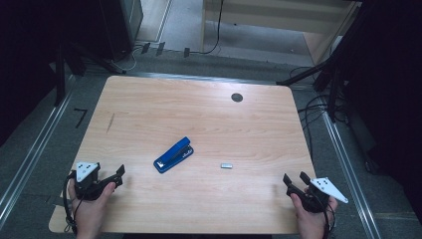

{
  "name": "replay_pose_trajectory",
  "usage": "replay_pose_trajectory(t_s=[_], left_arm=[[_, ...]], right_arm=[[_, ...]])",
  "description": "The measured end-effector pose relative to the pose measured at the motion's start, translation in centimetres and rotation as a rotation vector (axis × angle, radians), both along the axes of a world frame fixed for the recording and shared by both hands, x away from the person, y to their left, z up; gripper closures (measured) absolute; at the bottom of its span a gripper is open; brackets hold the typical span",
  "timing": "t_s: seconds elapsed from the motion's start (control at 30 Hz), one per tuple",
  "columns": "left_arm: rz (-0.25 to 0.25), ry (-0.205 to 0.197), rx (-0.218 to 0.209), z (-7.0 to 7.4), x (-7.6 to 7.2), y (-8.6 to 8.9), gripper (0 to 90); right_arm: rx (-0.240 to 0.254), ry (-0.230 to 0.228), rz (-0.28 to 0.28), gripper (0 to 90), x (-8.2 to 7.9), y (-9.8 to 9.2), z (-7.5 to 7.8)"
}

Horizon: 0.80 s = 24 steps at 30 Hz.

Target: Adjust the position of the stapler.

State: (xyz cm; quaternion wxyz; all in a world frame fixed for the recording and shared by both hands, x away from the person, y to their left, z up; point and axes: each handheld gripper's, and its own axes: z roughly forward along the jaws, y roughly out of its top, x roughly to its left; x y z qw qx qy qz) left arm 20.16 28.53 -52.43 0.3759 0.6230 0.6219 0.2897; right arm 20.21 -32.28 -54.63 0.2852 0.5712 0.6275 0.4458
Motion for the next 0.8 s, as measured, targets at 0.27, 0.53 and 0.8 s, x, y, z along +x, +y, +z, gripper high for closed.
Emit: replay_pose_trajectory(t_s=[0.27,0.53,0.8], left_arm=[[-0.017,-0.004,0.032,0.1,-0.1,-0.4,23.4],[-0.04,-0.03,0.019,0.4,-0.4,-0.9,64.6],[-0.252,-0.002,-0.038,0.3,-0.1,-3.4,90.0]], right_arm=[[0.007,0.005,-0.002,39.3,-0.2,0.2,0.3],[-0.013,0.005,-0.004,63.4,-0.3,1.3,1.2],[0.0,0.004,0.064,78.4,-0.3,1.7,1.2]])
